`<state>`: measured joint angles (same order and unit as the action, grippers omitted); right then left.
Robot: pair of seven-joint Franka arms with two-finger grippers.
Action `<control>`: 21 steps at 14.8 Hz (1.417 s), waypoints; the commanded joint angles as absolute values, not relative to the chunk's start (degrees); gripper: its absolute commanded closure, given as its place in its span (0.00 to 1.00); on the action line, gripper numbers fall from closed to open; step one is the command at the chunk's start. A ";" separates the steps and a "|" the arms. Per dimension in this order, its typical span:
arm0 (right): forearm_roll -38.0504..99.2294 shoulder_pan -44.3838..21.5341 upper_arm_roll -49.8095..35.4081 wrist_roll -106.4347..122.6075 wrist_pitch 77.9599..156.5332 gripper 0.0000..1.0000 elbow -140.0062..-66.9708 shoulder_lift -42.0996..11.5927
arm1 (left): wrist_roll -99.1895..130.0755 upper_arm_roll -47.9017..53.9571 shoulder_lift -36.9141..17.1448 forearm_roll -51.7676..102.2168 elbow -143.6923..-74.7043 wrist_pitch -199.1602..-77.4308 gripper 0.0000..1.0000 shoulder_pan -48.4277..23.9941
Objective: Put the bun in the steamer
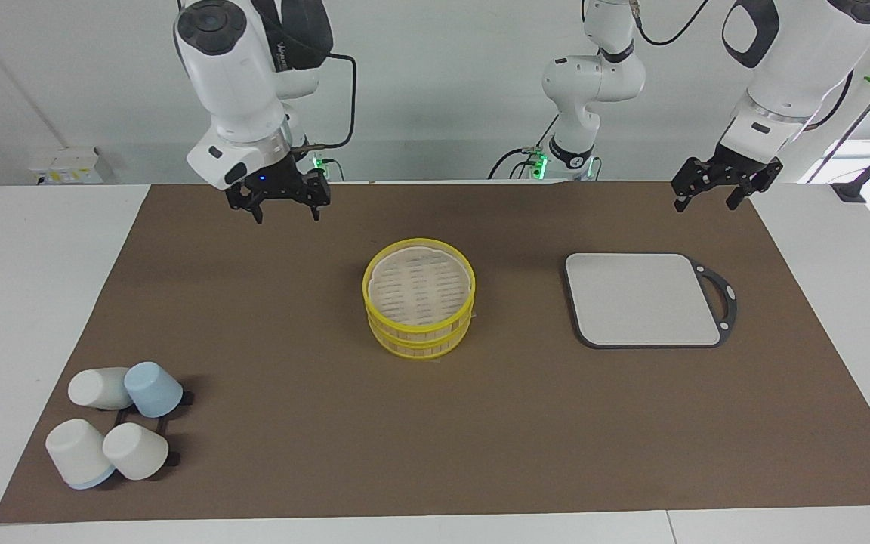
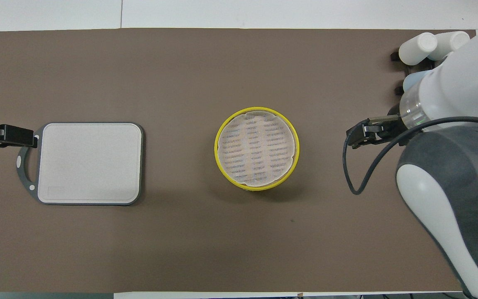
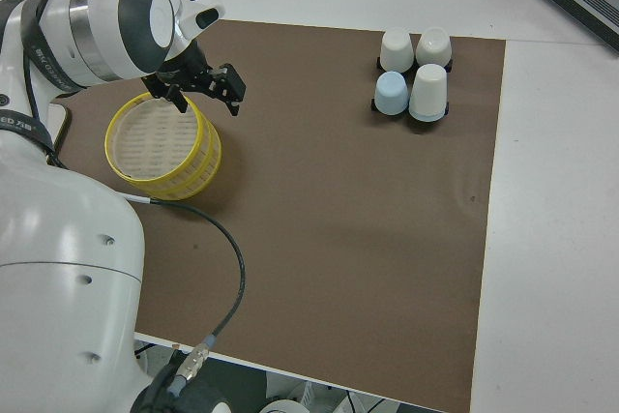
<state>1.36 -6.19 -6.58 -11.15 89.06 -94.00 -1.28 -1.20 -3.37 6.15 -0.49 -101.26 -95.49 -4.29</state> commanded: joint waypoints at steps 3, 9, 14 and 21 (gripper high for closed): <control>2.46 -3.34 -8.44 -8.52 89.64 0.00 -96.77 0.62 | -1.67 -3.96 6.33 -1.49 -100.99 -95.01 0.00 -5.01; 2.29 -3.34 -2.64 -5.72 90.61 0.00 -96.77 0.97 | -1.58 -3.96 6.24 -1.49 -100.81 -95.10 0.00 -5.01; 1.93 -2.90 -2.29 -5.54 94.66 0.00 -96.50 0.70 | -1.58 -3.96 6.24 -1.49 -100.90 -95.10 0.00 -5.01; 1.67 -2.90 -2.29 -5.45 95.27 0.00 -96.42 0.62 | -1.32 -3.96 6.24 -1.49 -100.90 -95.10 0.00 -5.10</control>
